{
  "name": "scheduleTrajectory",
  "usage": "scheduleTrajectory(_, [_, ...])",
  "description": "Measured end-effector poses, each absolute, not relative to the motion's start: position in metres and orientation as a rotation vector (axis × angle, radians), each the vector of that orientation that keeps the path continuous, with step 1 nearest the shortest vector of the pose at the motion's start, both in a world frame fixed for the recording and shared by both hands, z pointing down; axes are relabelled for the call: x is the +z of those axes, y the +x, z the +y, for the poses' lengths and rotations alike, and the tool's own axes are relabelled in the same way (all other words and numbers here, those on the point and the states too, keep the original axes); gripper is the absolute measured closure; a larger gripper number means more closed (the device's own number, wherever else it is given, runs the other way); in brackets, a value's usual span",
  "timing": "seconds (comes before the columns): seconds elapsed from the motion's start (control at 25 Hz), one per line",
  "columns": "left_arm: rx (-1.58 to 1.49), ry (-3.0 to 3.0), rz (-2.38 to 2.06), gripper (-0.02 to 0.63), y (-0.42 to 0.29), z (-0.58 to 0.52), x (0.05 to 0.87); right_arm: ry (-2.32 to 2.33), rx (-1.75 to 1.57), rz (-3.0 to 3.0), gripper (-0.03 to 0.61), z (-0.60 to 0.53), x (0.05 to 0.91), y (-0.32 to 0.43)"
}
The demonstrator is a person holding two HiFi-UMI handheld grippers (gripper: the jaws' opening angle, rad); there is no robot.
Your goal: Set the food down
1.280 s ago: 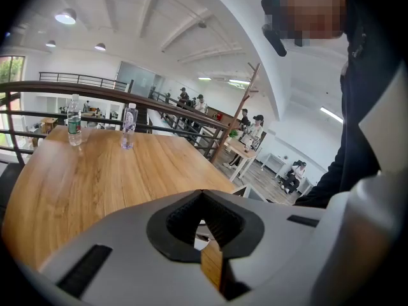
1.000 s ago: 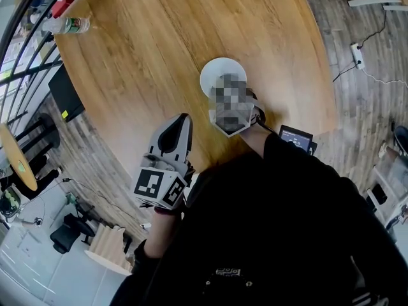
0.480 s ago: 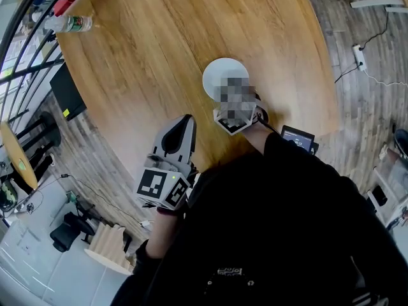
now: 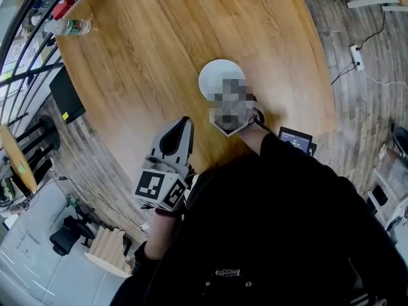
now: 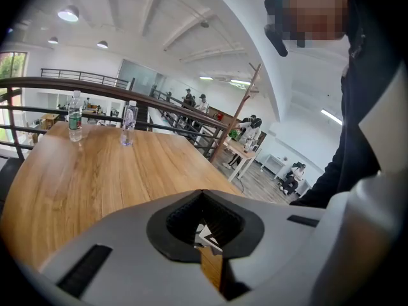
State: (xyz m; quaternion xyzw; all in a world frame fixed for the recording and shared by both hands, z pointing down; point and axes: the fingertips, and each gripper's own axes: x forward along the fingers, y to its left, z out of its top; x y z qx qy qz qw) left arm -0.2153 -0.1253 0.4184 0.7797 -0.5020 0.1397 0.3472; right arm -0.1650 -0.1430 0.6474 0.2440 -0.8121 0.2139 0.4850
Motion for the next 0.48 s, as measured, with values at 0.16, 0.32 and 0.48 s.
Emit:
scheduleTrajectory(0.16, [0.357, 2.046, -1.284, 0.607, -0.207, -0.126, 0.419, 0.622, 0.506, -2.015, 0.345, -0.148, 0.630, -0.165])
scheduleTrajectory(0.32, [0.355, 2.085, -1.270, 0.607, -0.193, -0.121, 0.409, 0.670, 0.581, -2.117, 0.345, -0.151, 0.580, -0.162])
scheduleTrajectory(0.48, [0.345, 2.116, -1.285, 0.607, -0.187, -0.119, 0.395, 0.655, 0.652, -2.332, 0.353, -0.147, 0.490, -0.164])
